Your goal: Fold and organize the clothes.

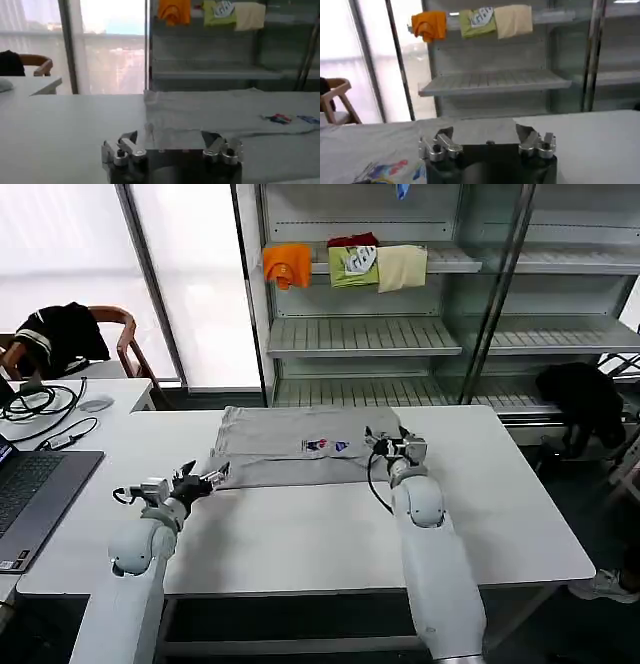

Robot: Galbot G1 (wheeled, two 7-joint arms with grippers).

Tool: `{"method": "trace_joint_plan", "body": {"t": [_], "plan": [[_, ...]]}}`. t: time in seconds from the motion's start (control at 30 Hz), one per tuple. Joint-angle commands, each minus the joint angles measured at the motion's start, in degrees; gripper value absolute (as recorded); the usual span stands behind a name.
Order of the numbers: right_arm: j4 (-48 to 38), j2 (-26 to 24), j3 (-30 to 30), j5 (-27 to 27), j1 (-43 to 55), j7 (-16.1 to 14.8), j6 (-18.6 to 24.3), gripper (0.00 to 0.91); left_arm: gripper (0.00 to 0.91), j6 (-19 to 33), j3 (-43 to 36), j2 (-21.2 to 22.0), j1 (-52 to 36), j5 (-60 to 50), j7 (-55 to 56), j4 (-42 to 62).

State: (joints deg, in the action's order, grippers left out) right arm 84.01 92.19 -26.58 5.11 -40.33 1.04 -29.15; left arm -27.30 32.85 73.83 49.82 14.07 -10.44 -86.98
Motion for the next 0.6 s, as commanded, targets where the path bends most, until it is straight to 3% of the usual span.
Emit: {"method": "trace_joint_plan", "body": {"t": [0.03, 0.5, 0.53, 0.57, 0.6], "plan": [[8.03, -6.40, -0.33, 1.53, -7.39, 0.10, -4.24, 0.907, 0.907, -4.54, 0.08, 0.37, 1.53, -3.63, 0.41, -0.96], [8.96, -9.36, -3.22, 2.91, -11.75, 0.59, -4.15, 0.907, 0.907, -5.51, -0.02, 1.21, 3.05, -5.19, 0.00, -3.32], [8.62, -9.44, -3.09, 2.85, -11.91, 0.39, -4.13, 0.907, 0.836, -5.54, -0.02, 1.29, 3.12, -5.26, -0.15, -3.37], [8.39, -9.40, -2.93, 2.84, -11.98, 0.38, -4.09, 0.363, 0.796, -5.54, -0.03, 1.34, 3.16, -5.33, -0.31, -3.38], [8.25, -9.28, -2.84, 2.78, -11.99, 0.40, -4.10, 0.111, 0.665, -5.52, -0.03, 1.34, 3.17, -5.50, -0.47, -3.40]]}}
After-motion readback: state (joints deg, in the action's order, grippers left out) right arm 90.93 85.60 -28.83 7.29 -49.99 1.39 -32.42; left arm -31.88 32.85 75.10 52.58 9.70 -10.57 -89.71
